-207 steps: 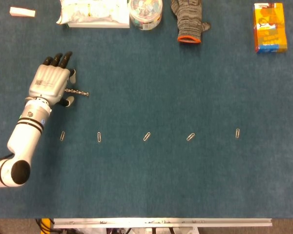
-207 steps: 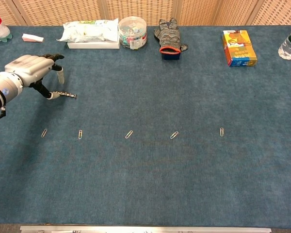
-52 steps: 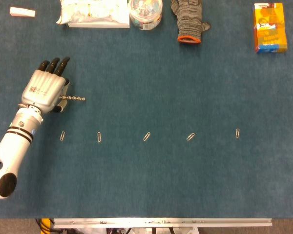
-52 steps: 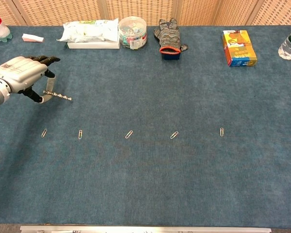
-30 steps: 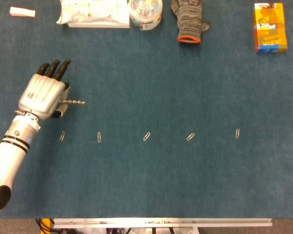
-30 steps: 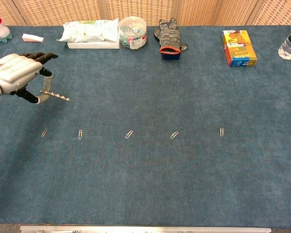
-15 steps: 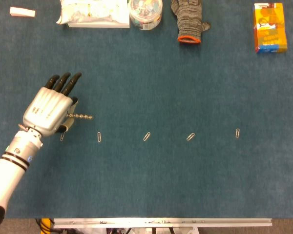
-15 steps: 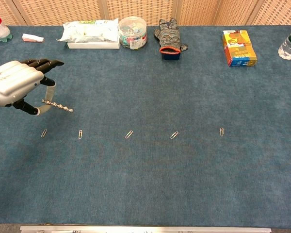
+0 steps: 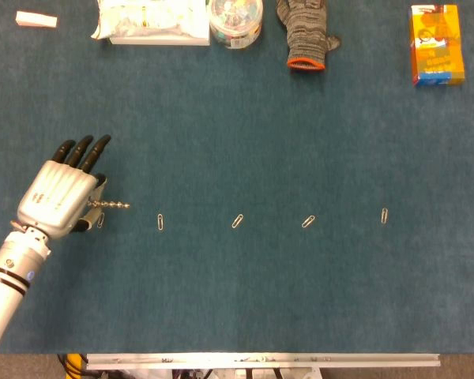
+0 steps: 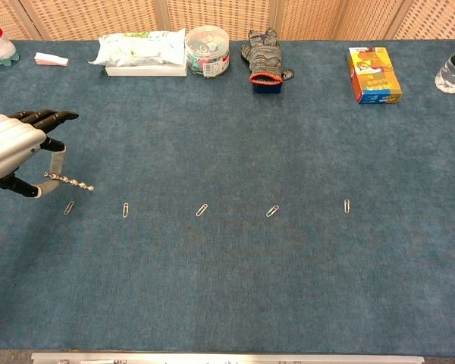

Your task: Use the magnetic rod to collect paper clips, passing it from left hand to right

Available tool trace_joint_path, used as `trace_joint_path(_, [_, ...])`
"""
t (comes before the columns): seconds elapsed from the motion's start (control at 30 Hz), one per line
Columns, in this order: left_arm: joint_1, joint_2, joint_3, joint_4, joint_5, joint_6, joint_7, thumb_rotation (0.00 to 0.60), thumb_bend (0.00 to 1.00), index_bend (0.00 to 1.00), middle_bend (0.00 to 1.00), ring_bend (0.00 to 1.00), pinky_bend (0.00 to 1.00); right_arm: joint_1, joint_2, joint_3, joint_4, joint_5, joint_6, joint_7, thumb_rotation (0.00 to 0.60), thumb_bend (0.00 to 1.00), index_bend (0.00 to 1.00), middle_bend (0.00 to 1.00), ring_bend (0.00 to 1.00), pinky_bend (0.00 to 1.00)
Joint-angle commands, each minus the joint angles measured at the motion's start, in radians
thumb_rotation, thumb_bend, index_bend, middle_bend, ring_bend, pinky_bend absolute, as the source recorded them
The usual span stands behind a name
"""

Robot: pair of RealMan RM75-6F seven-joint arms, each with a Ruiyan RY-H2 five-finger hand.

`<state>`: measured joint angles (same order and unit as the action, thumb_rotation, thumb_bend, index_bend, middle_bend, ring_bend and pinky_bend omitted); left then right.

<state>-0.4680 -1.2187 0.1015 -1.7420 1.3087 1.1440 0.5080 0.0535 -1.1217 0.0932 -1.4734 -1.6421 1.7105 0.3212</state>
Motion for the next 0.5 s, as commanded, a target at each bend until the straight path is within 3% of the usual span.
trace_joint_path(0.03, [0.015, 0.007, 0.007, 0.007, 0.011, 0.009, -0.012, 0.600, 0.33, 0.65, 0.03, 0.00, 0.11, 0.000, 0.000, 0.000, 0.000, 0.001, -0.002, -0.001, 0.600, 0.14, 0.24, 0.14, 0.12, 0.31])
trace_joint_path(0.5, [0.065, -0.008, 0.022, 0.064, 0.032, -0.004, -0.074, 0.600, 0.33, 0.65, 0.03, 0.00, 0.11, 0.001, -0.002, -0.002, -0.003, -0.001, -0.003, -0.008, 0.600, 0.14, 0.24, 0.14, 0.12, 0.31])
